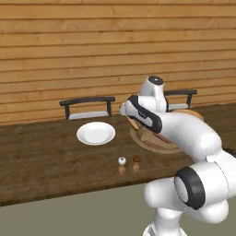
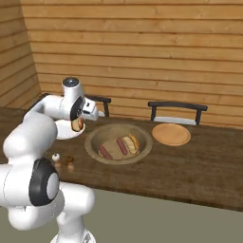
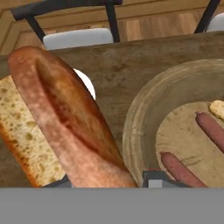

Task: Place one bun and one sausage from the bowl on each plate.

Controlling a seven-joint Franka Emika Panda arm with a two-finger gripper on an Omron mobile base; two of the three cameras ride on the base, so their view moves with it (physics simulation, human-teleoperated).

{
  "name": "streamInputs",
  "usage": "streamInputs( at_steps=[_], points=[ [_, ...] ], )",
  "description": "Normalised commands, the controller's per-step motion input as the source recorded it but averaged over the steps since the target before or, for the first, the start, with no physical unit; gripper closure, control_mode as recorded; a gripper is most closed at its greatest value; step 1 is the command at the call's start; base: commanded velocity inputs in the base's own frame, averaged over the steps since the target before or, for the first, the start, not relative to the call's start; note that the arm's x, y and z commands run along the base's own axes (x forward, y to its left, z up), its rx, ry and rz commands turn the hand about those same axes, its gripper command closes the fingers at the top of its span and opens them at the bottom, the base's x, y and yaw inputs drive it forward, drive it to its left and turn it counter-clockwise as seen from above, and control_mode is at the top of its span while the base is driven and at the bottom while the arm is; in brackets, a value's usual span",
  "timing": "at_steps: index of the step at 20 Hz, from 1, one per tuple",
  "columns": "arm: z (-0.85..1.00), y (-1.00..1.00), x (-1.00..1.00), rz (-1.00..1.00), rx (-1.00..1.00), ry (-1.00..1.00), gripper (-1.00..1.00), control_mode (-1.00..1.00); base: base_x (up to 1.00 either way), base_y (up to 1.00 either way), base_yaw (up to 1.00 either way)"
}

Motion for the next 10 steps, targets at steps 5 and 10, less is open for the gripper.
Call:
streamInputs(
  at_steps=[5, 10],
  points=[
    [0.12, 0.75, 1.00, 0.00, 0.00, 0.32, 1.00, -1.00, 0.00, 0.00, 0.00],
    [-0.35, 0.04, 0.80, -0.01, 0.03, 0.20, 1.00, -1.00, 0.00, 0.00, 0.00]
  ],
)
